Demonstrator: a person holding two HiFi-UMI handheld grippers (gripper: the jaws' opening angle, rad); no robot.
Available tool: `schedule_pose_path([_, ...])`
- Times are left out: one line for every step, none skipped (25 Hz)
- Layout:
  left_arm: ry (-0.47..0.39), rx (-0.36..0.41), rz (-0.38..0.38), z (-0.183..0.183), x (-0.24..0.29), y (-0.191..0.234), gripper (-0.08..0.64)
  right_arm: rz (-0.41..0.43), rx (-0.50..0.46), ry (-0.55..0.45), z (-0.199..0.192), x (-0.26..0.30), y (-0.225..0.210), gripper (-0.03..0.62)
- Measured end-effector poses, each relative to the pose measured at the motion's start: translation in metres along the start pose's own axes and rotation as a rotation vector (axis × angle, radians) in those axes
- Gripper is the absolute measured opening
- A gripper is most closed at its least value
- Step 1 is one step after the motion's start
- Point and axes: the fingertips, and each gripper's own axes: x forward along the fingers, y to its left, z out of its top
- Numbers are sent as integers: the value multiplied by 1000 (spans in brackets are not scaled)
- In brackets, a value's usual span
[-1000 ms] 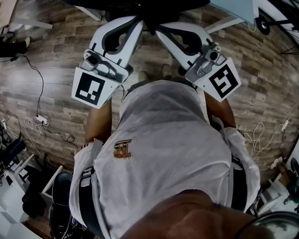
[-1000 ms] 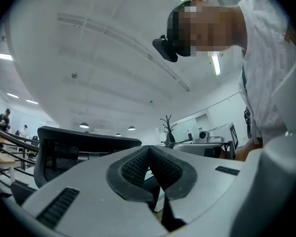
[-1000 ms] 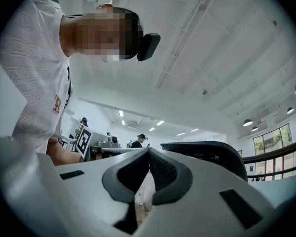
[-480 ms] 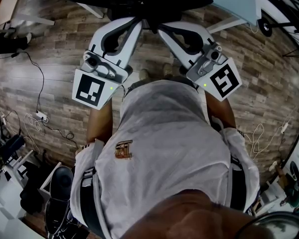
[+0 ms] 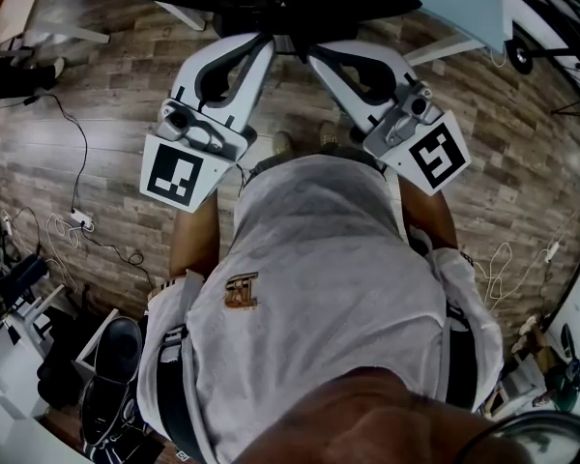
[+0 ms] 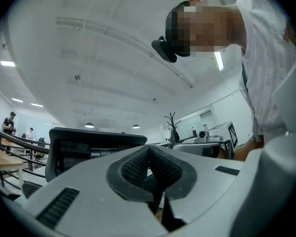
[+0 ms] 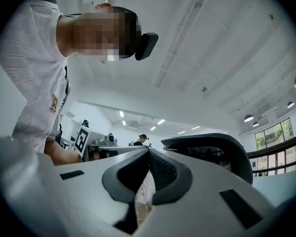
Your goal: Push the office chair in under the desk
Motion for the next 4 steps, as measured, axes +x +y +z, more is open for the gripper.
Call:
schedule_pose_path([1,-1,1,0,0,1,18,0,1,0,0,1,0,34])
schedule_pose_path([1,-1,1,0,0,2,18,1,2,0,0,2,-1,34])
schedule_pose_path([2,-2,1,0,0,3,18,1,3,0,-1,3,-1,34])
schedule_pose_path([2,-2,1,0,0,4,18,1,4,0,-1,4,-2,34])
